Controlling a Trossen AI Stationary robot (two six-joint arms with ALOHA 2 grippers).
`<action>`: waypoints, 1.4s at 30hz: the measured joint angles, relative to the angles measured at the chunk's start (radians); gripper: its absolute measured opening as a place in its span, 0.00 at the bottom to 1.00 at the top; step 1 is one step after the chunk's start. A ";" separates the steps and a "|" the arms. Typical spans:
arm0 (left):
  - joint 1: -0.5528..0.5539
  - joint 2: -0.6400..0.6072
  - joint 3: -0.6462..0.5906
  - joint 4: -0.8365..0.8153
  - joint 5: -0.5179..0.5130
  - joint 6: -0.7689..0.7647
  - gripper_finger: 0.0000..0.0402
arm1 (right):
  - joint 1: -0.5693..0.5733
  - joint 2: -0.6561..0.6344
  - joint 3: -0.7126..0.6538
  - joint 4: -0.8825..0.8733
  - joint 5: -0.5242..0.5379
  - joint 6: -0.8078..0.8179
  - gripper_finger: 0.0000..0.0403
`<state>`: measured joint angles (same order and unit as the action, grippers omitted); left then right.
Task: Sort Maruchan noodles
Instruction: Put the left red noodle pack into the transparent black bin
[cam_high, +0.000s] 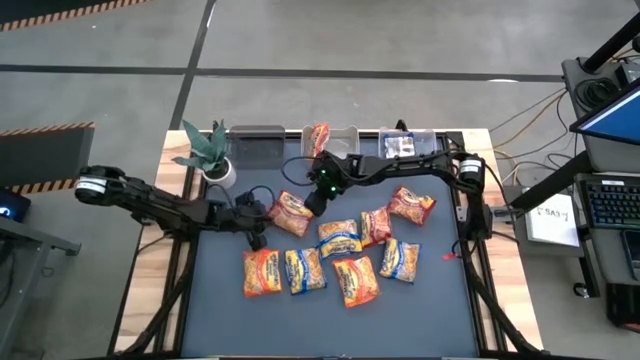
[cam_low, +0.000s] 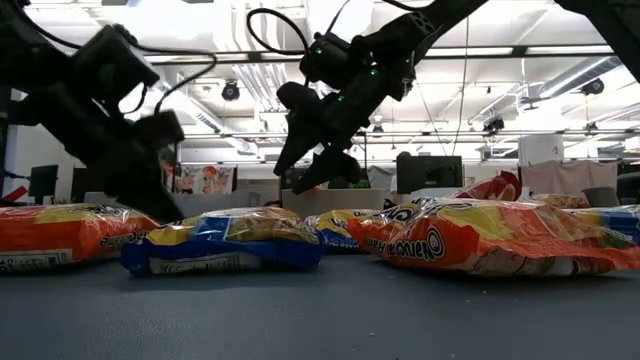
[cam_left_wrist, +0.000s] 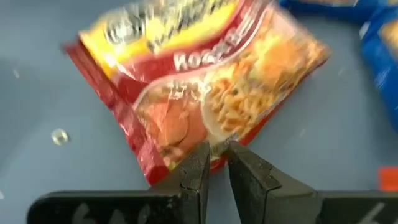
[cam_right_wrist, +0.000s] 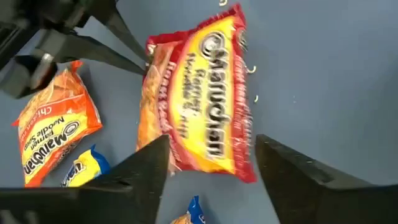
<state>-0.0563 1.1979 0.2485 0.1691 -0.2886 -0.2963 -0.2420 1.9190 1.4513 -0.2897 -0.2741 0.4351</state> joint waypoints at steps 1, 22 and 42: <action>0.000 -0.014 0.000 0.005 0.000 0.008 0.10 | 0.000 0.000 0.000 -0.002 -0.006 0.000 0.61; 0.001 0.103 -0.001 0.181 -0.063 0.015 0.10 | 0.021 -0.019 -0.150 0.141 -0.041 0.059 0.81; 0.000 0.271 -0.005 0.234 -0.073 -0.055 0.10 | 0.015 -0.017 -0.290 0.473 0.011 0.177 0.81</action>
<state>-0.0561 1.4693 0.2439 0.4028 -0.3619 -0.3515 -0.2272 1.9022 1.1613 0.1828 -0.2629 0.6116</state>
